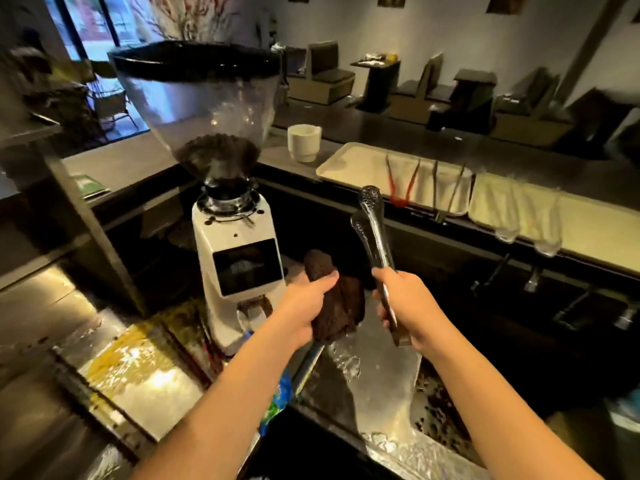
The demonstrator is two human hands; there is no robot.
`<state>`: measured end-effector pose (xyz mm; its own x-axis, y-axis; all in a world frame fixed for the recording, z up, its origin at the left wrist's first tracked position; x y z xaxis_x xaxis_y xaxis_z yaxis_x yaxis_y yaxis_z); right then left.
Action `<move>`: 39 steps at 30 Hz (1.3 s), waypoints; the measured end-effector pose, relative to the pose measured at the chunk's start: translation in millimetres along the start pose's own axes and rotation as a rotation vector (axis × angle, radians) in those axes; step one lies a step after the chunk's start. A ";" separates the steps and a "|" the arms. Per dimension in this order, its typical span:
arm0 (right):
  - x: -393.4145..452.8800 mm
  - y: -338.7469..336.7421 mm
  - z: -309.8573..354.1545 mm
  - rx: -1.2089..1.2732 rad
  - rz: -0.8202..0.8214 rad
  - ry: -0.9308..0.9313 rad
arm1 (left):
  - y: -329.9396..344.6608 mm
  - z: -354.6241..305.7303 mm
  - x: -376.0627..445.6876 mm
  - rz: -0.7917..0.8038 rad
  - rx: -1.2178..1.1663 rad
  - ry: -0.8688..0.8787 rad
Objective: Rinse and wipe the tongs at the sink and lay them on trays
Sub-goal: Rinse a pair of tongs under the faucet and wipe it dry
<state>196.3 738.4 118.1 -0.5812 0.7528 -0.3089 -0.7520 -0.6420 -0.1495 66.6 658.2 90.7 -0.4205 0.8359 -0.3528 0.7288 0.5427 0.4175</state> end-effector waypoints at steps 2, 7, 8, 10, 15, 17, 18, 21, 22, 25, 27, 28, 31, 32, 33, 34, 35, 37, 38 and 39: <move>15.5 -17.7 8.4 -0.032 -0.032 0.039 | 12.7 2.5 21.9 -0.045 0.014 -0.012; 69.3 -53.6 58.1 -0.309 -0.024 -0.005 | 32.7 -2.4 70.3 -0.087 -0.007 -0.017; 81.1 -58.0 70.3 -0.400 -0.017 -0.018 | 34.4 -3.8 77.0 -0.096 -0.009 -0.015; 107.6 -64.6 95.9 -0.591 -0.003 -0.046 | 38.1 -6.7 91.3 -0.115 0.009 -0.005; 167.4 -63.3 135.8 -0.905 0.098 -0.023 | 44.0 -14.7 116.2 -0.145 0.041 0.003; 187.9 -61.9 142.9 -0.875 0.124 0.016 | 42.8 -15.5 124.3 -0.153 0.045 0.004; 195.8 -60.2 145.8 -0.869 0.143 0.057 | 40.8 -15.0 127.4 -0.152 0.047 -0.002; 218.2 -54.3 152.3 -1.020 0.145 0.147 | 37.6 -13.3 135.1 -0.156 0.047 -0.017; 225.7 -51.7 153.3 -1.102 0.102 0.104 | 37.6 -12.4 137.0 -0.154 0.041 -0.016; 254.6 -42.9 153.0 -1.209 -0.014 -0.006 | 37.5 -11.2 145.2 -0.139 0.025 -0.025; 269.8 -37.4 149.2 -1.170 -0.030 0.004 | 36.4 -9.9 147.4 -0.126 0.030 -0.036; 279.5 -34.8 147.7 -1.125 -0.028 0.016 | 35.4 -10.3 148.9 -0.130 0.036 -0.038; 302.1 -33.1 140.1 -0.984 -0.014 0.041 | 31.3 -8.9 151.8 -0.181 0.096 -0.051; 308.9 -33.9 137.3 -0.924 -0.012 0.048 | 30.1 -8.7 152.1 -0.188 0.101 -0.053; 313.4 -33.2 136.4 -0.876 -0.016 0.052 | 27.8 -8.9 153.0 -0.185 0.091 -0.051; 315.2 -34.9 136.2 -0.855 -0.034 0.050 | 27.4 -8.9 153.1 -0.170 0.069 -0.053; 313.8 -35.3 137.9 -0.882 -0.069 0.034 | 25.6 -9.3 153.0 -0.158 0.038 -0.054; 301.5 -36.5 141.0 -1.012 -0.181 -0.055 | 22.4 -8.4 149.7 -0.152 -0.012 -0.047; 290.4 -36.6 140.9 -1.058 -0.223 -0.118 | 21.2 -7.4 147.2 -0.153 -0.023 -0.035; 276.4 -35.5 138.0 -1.077 -0.227 -0.175 | 19.8 -5.6 144.2 -0.158 -0.033 -0.021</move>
<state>19.5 989.3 167.6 -0.5646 0.8240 -0.0470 -0.2336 -0.2141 -0.9485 17.4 790.0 52.8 -0.5166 0.7381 -0.4339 0.6360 0.6701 0.3826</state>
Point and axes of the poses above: each hand's wrist, its own x-axis towards the middle knuckle, its own y-axis out of the palm, z = x × y, the point moved 2 cm from there along x, towards the middle knuckle, and after that the axes turned 8 degrees about z, right-handed, at the moved point
